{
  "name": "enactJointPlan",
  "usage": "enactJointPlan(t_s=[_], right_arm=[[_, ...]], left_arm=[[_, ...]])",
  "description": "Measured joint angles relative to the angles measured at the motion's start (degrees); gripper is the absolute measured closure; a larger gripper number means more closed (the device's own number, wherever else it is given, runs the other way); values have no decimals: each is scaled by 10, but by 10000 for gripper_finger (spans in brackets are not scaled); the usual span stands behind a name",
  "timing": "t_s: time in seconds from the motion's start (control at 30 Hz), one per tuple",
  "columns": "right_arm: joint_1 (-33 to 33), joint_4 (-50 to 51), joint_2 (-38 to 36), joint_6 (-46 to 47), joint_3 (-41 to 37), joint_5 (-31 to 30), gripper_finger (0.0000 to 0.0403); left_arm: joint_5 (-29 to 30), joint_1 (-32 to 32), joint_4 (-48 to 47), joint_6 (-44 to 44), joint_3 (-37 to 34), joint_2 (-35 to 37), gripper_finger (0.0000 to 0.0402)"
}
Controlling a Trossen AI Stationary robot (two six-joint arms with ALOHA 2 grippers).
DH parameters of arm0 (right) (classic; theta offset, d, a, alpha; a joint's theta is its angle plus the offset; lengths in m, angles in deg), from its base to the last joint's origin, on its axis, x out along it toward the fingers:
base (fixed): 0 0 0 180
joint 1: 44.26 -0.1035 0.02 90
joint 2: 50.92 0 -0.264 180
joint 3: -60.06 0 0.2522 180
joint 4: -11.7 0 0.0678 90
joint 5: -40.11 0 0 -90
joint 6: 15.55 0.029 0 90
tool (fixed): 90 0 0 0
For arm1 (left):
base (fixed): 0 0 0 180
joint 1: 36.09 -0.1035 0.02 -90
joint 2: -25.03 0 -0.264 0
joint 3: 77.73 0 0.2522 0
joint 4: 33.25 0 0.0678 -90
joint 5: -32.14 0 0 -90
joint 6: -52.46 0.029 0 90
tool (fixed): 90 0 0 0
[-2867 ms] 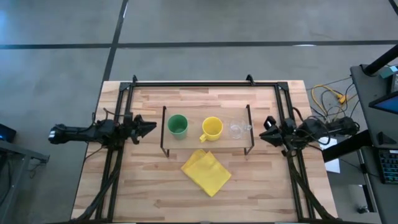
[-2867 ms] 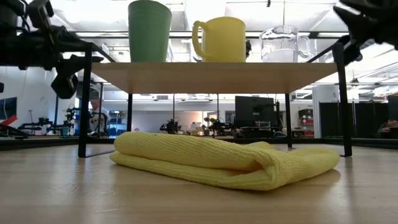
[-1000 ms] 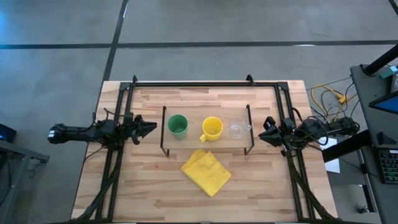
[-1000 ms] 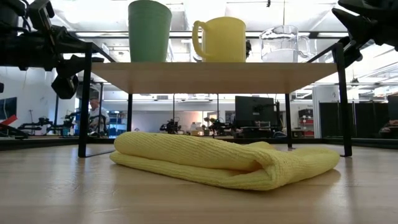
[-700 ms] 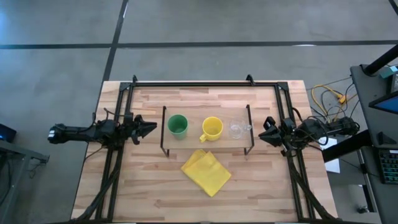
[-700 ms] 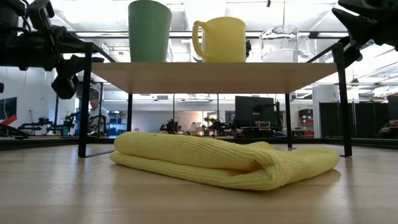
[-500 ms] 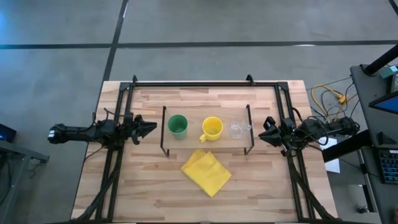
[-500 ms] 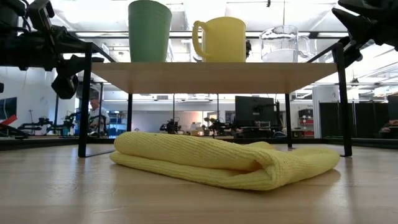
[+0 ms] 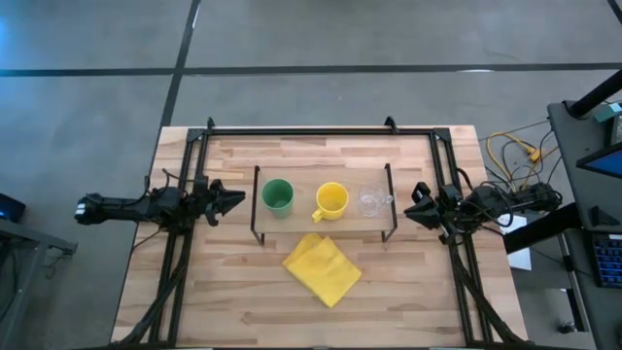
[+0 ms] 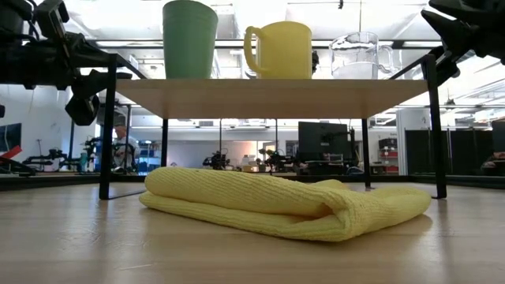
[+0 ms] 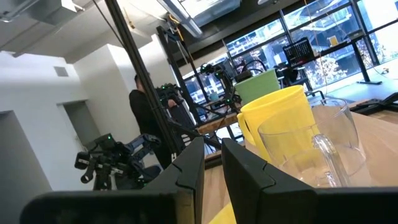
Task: Stack small to large cups/mugs on shelf
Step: Return to Home Position
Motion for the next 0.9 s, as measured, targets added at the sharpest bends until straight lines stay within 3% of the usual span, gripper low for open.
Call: enactJointPlan(t_s=[0.9], right_arm=[[0,0,0,0,0,0,351]], left_arm=[[0,-1,0,0,0,0,316]])
